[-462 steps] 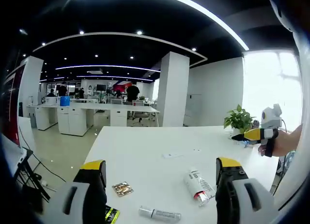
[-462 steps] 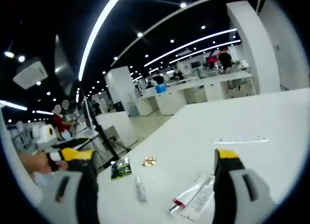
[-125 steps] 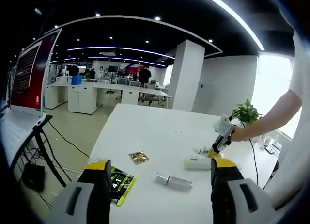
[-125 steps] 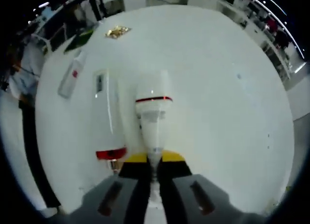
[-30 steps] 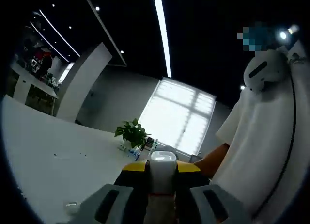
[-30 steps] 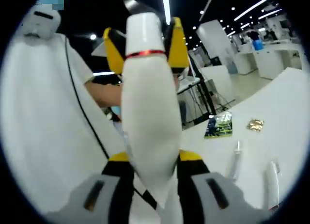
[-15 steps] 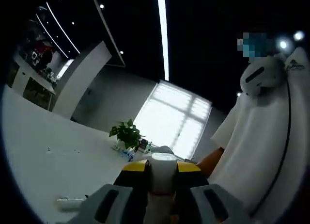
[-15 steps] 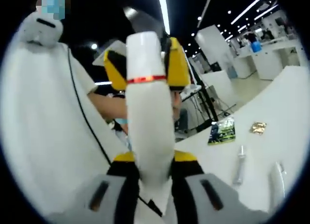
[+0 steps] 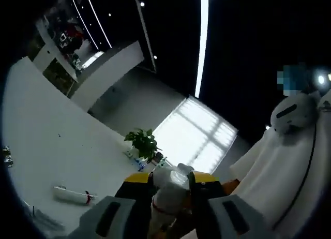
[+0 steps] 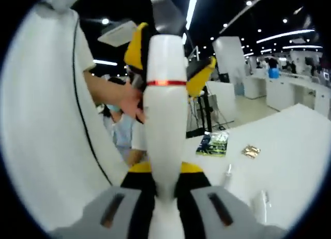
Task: Arrange the skincare products in the storage area until every visible bottle or jar stands upright without overlapping.
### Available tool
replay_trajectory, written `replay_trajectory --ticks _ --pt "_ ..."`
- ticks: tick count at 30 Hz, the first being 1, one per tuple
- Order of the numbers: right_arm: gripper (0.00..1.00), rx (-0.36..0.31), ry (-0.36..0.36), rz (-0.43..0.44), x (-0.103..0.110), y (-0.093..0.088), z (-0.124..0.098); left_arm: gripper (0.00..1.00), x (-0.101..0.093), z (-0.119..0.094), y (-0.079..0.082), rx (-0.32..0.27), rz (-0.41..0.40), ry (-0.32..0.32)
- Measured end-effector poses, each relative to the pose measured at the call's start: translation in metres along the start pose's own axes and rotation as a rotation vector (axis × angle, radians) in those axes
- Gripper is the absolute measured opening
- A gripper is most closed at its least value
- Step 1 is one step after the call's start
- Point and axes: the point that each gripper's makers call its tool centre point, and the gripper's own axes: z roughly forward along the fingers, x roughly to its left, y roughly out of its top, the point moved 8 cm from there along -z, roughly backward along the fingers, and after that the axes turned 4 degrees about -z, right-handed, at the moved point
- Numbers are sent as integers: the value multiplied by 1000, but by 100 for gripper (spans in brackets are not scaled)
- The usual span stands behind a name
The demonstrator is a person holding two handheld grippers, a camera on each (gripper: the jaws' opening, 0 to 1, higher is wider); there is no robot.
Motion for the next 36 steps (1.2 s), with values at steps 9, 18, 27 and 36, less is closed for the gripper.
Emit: replay_trajectory --ticks 9,18,27,36 --pt "13 38 -134 -118 -18 0 -19 45 11 -23 -6 -33 -400 69" --pt "13 239 -148 -350 -22 -3 -26 51 27 -12 -35 0 -840 88" --pt "13 401 -108 -599 -20 -1 -22 46 30 -5 -60 55 -1129 25" --pt "13 483 -14 -753 -16 -8 -6 35 30 9 -84 111 -1410 -98"
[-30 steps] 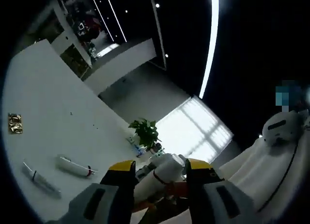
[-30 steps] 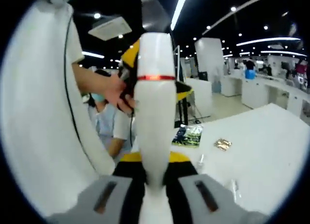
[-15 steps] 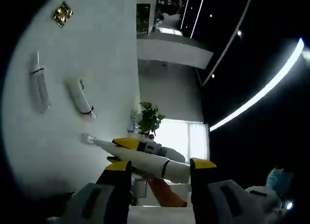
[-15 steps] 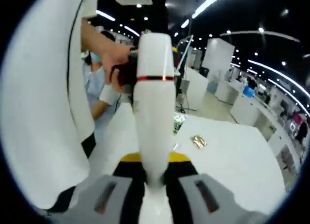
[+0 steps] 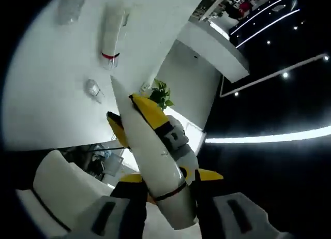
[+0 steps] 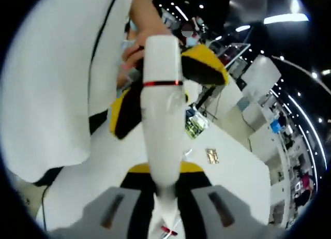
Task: Arrange the skincare products in the storage area until every visible bottle or jar stands upright without overlapping.
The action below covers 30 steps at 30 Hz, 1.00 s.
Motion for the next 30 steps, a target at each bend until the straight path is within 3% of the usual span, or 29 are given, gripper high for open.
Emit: replay_trajectory --ticks 5,11,15,19,21,24,27,30 --pt "14 7 -16 -60 -6 1 -2 28 4 -2 0 -15 -79 -92" --pt "15 65 -44 -172 -10 3 -2 24 10 -3 2 -46 -82 -115" --pt "16 81 -53 -179 -9 2 0 23 9 -1 2 -53 -45 -83" --pt "18 86 -78 -162 -10 2 1 22 8 -1 3 -50 -33 -67" --pt "19 83 -85 -138 -9 1 1 22 11 -1 3 -64 38 -23" --pt "21 59 -104 -64 -9 1 0 22 11 -2 3 -64 43 -22" --pt "23 53 -124 -45 -10 0 -3 22 10 -2 -2 -36 54 -31" --pt "30 32 -156 24 -9 -1 -7 21 9 -3 -3 -37 94 -30"
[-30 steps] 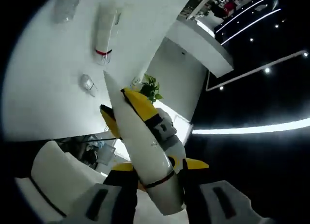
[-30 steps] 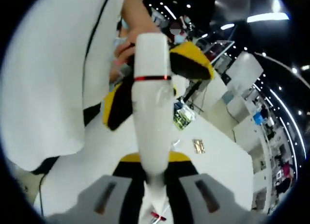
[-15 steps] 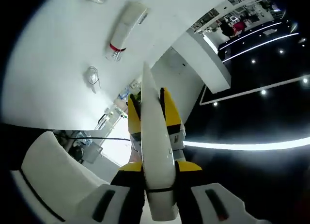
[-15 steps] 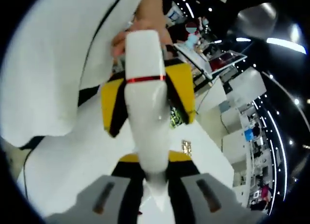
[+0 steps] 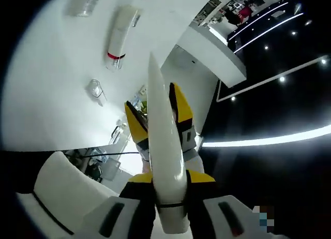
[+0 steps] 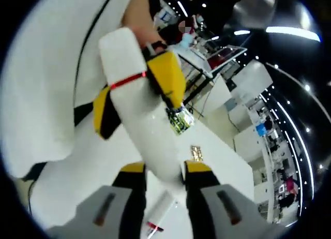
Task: Arrange the skincare products in the storage area until every visible bottle or jar stands upright without overlapping.
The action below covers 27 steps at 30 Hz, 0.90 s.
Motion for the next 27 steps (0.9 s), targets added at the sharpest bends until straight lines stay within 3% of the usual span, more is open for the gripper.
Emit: replay_trajectory --ticks 4,5,8,9,11,16,19,23,25,27 --pt "37 -42 -51 82 0 -1 -5 21 -1 0 1 4 94 33" --pt "38 -61 -65 109 1 -1 -6 21 1 0 0 15 184 89" --pt "40 -46 -77 150 2 -5 -9 21 -3 2 0 12 184 113" --pt "41 -46 -87 158 2 -6 -9 21 -1 1 2 4 232 136" --pt "43 -42 -119 258 2 -9 -14 21 -4 1 4 -3 236 134" --pt "56 -95 -173 458 3 -16 -22 21 -8 -2 8 -31 338 163" --pt "55 -101 -149 635 8 -25 -25 21 -15 -4 10 -51 441 175" --pt "63 -195 -105 840 12 -27 -28 21 -21 -6 14 -72 540 194" --pt "66 -331 26 1140 20 -27 -31 21 -23 -8 16 -62 621 222" --pt "67 -442 72 1313 22 -27 -36 21 -22 -9 17 -54 664 258"
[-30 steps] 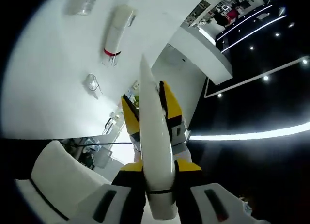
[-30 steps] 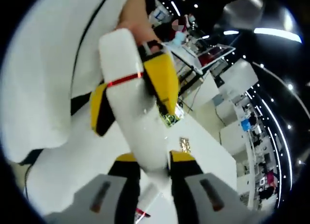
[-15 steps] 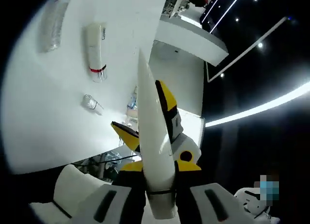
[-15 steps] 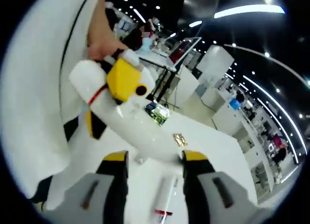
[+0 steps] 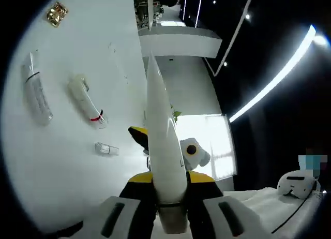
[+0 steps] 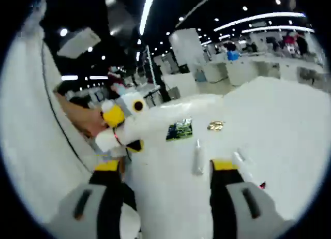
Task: Arrange the skincare products in the storage area until every visible bottle or jar stands upright without overlapping.
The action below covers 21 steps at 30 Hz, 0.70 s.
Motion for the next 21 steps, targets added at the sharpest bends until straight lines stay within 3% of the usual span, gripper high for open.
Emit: replay_trajectory --ticks 1,3,4,6,8,10,13,14,17,21 --pt "67 -49 6 25 0 2 -2 21 0 1 -1 18 20 19" --pt "66 -157 85 155 7 8 -8 21 1 3 -5 50 57 41" --pt "66 -208 130 271 9 11 -9 21 2 6 -7 60 69 49" --pt "63 -256 185 384 11 15 -8 21 2 12 -12 96 74 51" --pt "56 -278 174 381 9 15 -7 21 3 16 -16 117 93 49" --pt "56 -274 167 396 10 14 0 21 -1 28 -23 147 111 42" --pt "54 -236 176 410 16 9 7 21 -6 41 -28 185 155 24" --pt "51 -229 183 409 18 7 8 21 -7 45 -29 190 169 24" --pt "29 -216 195 404 24 4 6 21 -7 54 -29 220 199 30" --pt "25 -266 182 444 21 4 -2 21 -9 61 -27 234 246 33"
